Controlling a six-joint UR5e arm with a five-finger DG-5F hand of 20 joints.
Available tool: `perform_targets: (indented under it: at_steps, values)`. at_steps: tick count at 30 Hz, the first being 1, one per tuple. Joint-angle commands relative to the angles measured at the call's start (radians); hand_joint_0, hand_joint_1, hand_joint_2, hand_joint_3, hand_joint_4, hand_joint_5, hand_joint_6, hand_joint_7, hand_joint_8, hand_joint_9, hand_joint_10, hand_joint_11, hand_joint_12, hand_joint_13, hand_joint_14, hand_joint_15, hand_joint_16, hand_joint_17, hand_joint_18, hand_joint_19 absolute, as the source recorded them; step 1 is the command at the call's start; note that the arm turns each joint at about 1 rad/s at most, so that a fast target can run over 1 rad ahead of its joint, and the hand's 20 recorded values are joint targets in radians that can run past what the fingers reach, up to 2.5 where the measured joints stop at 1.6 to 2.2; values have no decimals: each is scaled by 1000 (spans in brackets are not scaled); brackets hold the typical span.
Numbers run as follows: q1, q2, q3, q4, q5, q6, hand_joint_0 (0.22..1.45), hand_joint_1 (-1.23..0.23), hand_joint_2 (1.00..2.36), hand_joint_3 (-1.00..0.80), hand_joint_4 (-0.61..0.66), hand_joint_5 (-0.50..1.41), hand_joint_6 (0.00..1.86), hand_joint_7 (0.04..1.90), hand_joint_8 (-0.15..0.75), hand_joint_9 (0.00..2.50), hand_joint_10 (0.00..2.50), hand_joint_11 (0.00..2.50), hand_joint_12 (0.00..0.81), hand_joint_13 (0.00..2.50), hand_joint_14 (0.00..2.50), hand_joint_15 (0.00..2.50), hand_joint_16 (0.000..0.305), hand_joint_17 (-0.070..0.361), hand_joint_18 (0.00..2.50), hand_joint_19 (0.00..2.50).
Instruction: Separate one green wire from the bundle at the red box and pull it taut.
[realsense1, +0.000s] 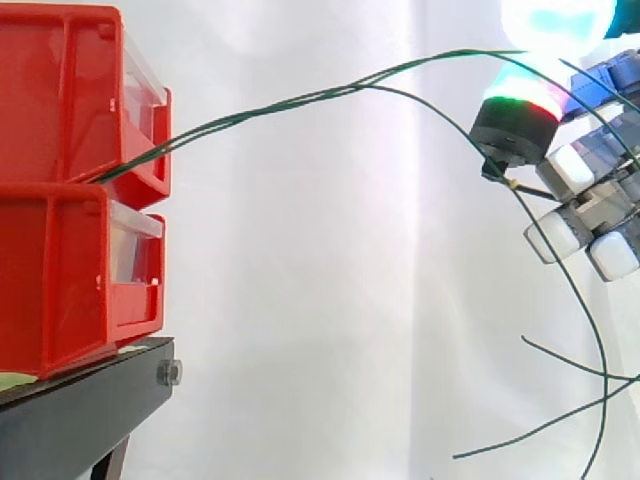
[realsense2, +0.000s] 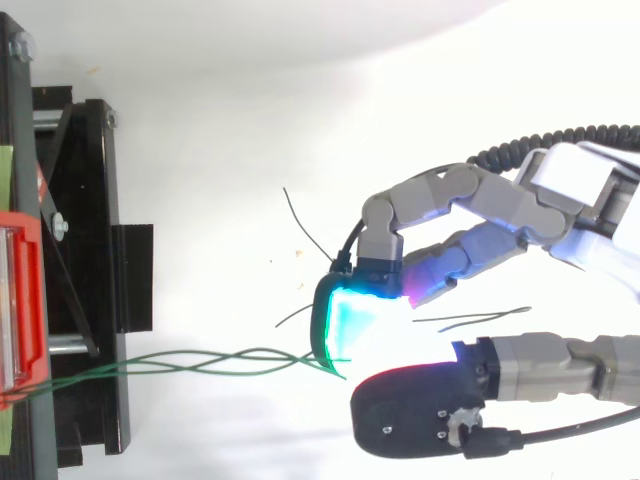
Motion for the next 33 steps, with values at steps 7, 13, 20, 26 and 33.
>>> perform_targets:
  at_steps: [7,13,20,26,33]
  values:
    - [0,0,-1,0,0,-1,620,-715,1025,-159,76,-153,880,1181,294,934,25,699,375,805,16,393,56,125,729,511]
    - [0,0,0,0,0,1,620,-715,1025,-157,80,-153,880,1179,292,934,26,688,373,807,16,397,56,126,733,518]
    - [0,0,0,0,0,-1,619,-716,1025,-154,74,-153,880,1183,292,930,25,688,369,812,18,398,56,126,740,519]
    - [0,0,0,0,0,-1,620,-716,1025,-157,74,-153,880,1183,289,926,24,669,369,812,17,405,56,126,742,518]
    - [0,0,-1,0,0,-1,620,-716,1025,-156,74,-153,880,1183,287,922,23,668,368,808,16,398,56,127,739,517]
